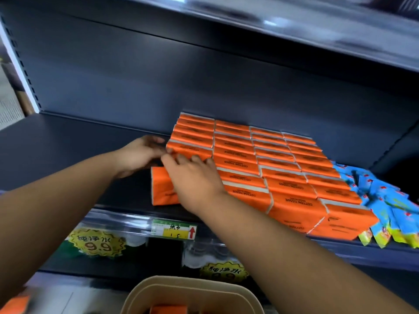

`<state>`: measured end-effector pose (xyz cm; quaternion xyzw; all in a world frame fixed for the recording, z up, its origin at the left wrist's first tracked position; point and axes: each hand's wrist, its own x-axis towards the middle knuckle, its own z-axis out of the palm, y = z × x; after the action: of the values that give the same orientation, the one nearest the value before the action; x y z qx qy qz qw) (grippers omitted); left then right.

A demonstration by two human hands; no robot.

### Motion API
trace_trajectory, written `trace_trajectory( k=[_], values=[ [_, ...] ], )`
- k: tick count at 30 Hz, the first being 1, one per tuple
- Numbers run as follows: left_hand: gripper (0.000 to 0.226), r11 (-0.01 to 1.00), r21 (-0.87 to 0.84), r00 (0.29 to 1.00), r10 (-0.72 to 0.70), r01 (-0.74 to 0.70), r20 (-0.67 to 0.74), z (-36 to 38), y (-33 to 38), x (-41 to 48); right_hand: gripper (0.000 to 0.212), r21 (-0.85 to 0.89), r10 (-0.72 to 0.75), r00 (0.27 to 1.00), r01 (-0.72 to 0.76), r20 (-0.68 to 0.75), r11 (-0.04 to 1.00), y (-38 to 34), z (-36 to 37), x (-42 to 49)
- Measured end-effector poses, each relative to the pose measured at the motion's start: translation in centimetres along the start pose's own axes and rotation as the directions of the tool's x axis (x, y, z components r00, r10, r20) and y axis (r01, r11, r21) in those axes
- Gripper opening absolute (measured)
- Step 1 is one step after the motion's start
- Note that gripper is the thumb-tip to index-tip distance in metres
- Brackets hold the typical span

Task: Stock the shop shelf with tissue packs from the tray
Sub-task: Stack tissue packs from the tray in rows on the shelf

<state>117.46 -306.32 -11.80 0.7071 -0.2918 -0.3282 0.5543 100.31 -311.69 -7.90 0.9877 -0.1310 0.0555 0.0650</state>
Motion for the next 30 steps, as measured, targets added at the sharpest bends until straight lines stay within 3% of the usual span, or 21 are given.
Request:
trace_trajectory(
  k=[2,5,8,13,20,22,24,27,30],
  values=[
    [0.036,0.996,-0.087,0.999,-0.035,0.032,-0.039,-0.7,0.1,-0.6,0.055,-0.025,0.043,0.999,-0.042,0.025,0.999,0.6,-0.2,1.2],
    [0.046,0.988,-0.14,0.996,-0.078,0.07,-0.053,-1.2,-0.3,-1.7,0.05,-0.007,0.122,0.992,-0.122,0.022,0.992,1.3,-0.2,2.6],
    [0.037,0.975,-0.208,0.995,-0.089,0.08,-0.034,-0.9,-0.9,-2.7,0.05,0.042,0.177,0.983,-0.179,0.044,0.983,1.5,-0.2,3.2],
    [0.067,0.98,-0.195,0.981,0.008,0.031,0.195,1.4,-1.5,-4.7,0.067,0.053,0.262,0.962,-0.266,0.075,0.962,1.2,0.2,3.0],
    [0.077,0.981,-0.184,0.975,0.094,-0.056,0.202,2.9,-1.7,-5.2,0.065,0.047,0.267,0.963,-0.269,0.043,0.962,1.7,0.8,3.1],
    [0.076,0.962,-0.273,0.985,0.07,-0.025,0.158,2.8,-1.9,-5.3,0.069,0.093,0.29,0.956,-0.294,0.054,0.951,1.7,0.8,2.9],
    [0.077,0.955,-0.297,1.0,0.0,0.008,0.025,2.5,-1.9,-5.3,0.072,0.151,0.324,0.945,-0.326,0.04,0.933,1.8,0.7,2.6],
    [0.071,0.993,-0.114,0.978,-0.01,-0.014,-0.211,1.6,-1.3,-5.4,0.069,0.21,0.349,0.937,-0.34,-0.007,0.917,2.3,0.2,1.7],
    [0.061,0.993,0.089,0.968,0.101,-0.083,-0.227,1.2,0.4,-6.3,0.062,0.203,0.352,0.936,-0.34,-0.028,0.918,2.8,-0.8,0.2]
  ],
)
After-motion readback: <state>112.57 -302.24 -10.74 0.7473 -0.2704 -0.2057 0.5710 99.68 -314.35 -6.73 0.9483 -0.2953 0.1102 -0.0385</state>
